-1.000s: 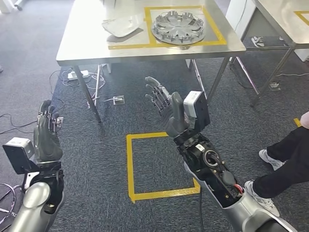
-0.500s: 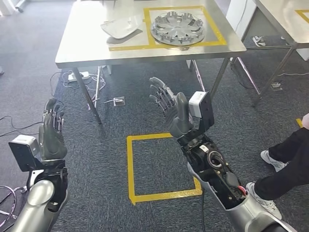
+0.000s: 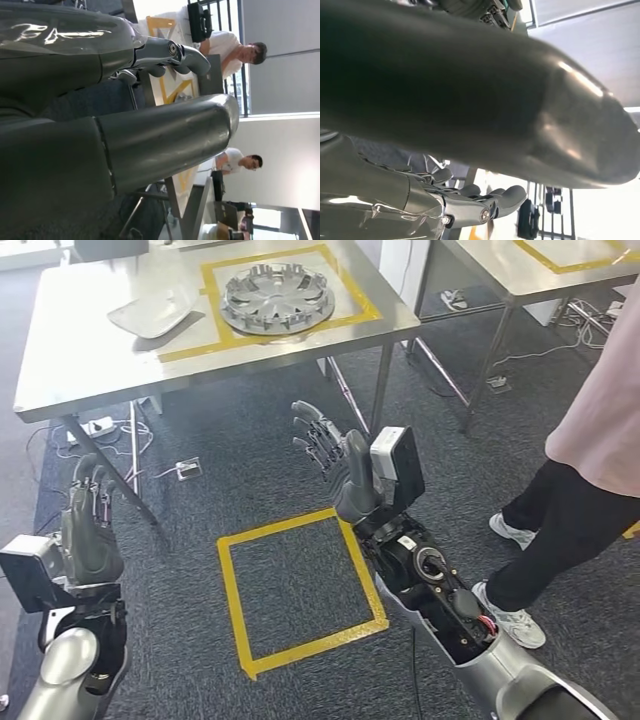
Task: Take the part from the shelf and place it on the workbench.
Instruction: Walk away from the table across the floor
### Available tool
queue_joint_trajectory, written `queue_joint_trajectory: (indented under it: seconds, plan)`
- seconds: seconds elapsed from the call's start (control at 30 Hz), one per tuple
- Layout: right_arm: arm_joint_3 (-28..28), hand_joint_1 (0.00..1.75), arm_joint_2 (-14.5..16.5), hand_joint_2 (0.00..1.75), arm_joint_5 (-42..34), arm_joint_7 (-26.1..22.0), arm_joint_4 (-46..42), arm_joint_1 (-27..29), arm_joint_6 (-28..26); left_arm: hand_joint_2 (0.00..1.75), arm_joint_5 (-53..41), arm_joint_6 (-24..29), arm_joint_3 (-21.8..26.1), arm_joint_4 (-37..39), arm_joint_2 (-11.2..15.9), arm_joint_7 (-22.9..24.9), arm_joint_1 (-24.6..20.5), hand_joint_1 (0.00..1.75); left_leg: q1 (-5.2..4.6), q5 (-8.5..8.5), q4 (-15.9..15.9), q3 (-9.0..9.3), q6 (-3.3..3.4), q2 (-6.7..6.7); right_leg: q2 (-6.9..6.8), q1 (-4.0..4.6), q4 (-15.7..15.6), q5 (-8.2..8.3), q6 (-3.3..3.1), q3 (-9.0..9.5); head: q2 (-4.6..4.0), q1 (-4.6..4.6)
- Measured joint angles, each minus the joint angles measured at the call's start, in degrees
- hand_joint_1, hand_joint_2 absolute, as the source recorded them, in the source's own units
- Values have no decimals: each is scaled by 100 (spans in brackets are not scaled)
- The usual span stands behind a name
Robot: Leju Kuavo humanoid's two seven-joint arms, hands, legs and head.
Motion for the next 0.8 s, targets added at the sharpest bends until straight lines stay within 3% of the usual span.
queue_joint_trajectory:
  seconds: [0.07, 0.13, 0.2, 0.23, 0.3, 0.33, 0.37, 0.4, 0.43, 0.5, 0.57, 0.63, 0.67, 0.73, 0.8]
  plan:
    - [1, 0, 0, 0, 0, 0, 1, -3, 0, 0, -7, 2, 3, -11, 3, 0, -5, 0, -15, 148, -437, 190, 42, -95, 95, 0, 3, -6, 37, -17, 0, -8]
    - [-1, 0, 0, 0, 0, 0, 0, -1, 0, 0, -14, 3, 3, -18, 3, 0, -6, 0, -21, 144, -478, 213, 79, -13, 179, -1, -12, -5, 102, -32, 0, -7]
    - [-7, 0, 0, 0, 0, -1, -1, 1, -1, 0, -17, 4, 4, -30, -1, -1, -8, 0, 4, 160, -529, 253, 141, 84, 61, 15, 121, -112, 158, -100, 0, 11]
    - [-8, 0, 0, 0, 0, -2, -2, 1, -1, 0, -19, 4, 4, -37, -4, -2, -6, 0, 19, 167, -555, 273, 170, 134, -58, 24, 368, -261, 181, -210, 0, 41]
    - [-7, 0, 0, 0, 0, -2, 2, 7, -1, 0, -20, 4, 5, -45, -10, -4, 5, 0, 15, 157, -560, 290, 204, 221, -280, 8, 1173, -655, 220, -570, 0, 103]
    - [-6, 0, 0, 0, 0, -2, 4, 16, -1, 0, -20, 3, 5, -46, -11, -4, 15, 0, 13, 150, -558, 295, 208, 268, -321, -6, 1553, -792, 241, -740, 0, 126]
    - [-5, 0, 0, 0, -1, -2, 8, 25, -1, 0, -20, 3, 5, -46, -11, -4, 23, 0, 12, 143, -556, 300, 207, 312, -344, -20, 1754, -825, 258, -835, 0, 140]
    - [-5, 0, -1, 0, -1, -2, 10, 31, 0, 0, -20, 3, 5, -46, -11, -4, 28, 0, 13, 132, -553, 310, 199, 359, -364, -35, 1713, -743, 270, -813, 0, 161]
    - [-7, 0, -1, 0, -2, -3, 11, 31, 0, 0, -20, 3, 5, -47, -11, -4, 30, 0, 15, 116, -548, 328, 187, 404, -401, -46, 1423, -559, 275, -669, 0, 190]
    - [-8, 0, -1, 0, -2, -4, 11, 24, 2, 0, -20, 3, 5, -49, -11, -5, 28, 0, -5, 71, -526, 367, 141, 489, -626, -30, 549, -181, 259, -238, 0, 251]
    - [-4, 0, 0, 0, -2, -8, 11, 18, 3, 0, -20, 3, 5, -50, -10, -7, 26, 0, -45, 41, -497, 372, 95, 572, -806, 10, 67, -68, 194, 3, 0, 267]
    - [-4, 0, -1, 0, -2, -10, 11, 23, 4, 0, -20, 3, 4, -51, -10, -9, 28, 0, -60, 32, -485, 369, 50, 686, -730, 31, 26, -77, 114, 19, 0, 234]
    - [-4, 0, -1, 0, -2, -12, 10, 26, 5, 0, -20, 3, 4, -51, -10, -9, 25, 0, -47, 2, -462, 373, 15, 682, -667, 25, 15, -62, 83, 18, 0, 218]
    - [-4, 0, 0, 0, -2, -15, 8, 12, 8, 0, -20, 3, 6, -54, -9, -13, 20, 0, -10, -202, -168, 264, -52, 486, -551, 1, -10, -30, 19, 27, 0, 187]
    - [-2, 0, 1, 0, -2, -17, 8, 7, 10, 0, -20, 3, 7, -55, -6, -18, 31, 0, 13, -574, 593, -100, -97, 254, -439, -14, -17, -14, -20, 16, 0, 109]
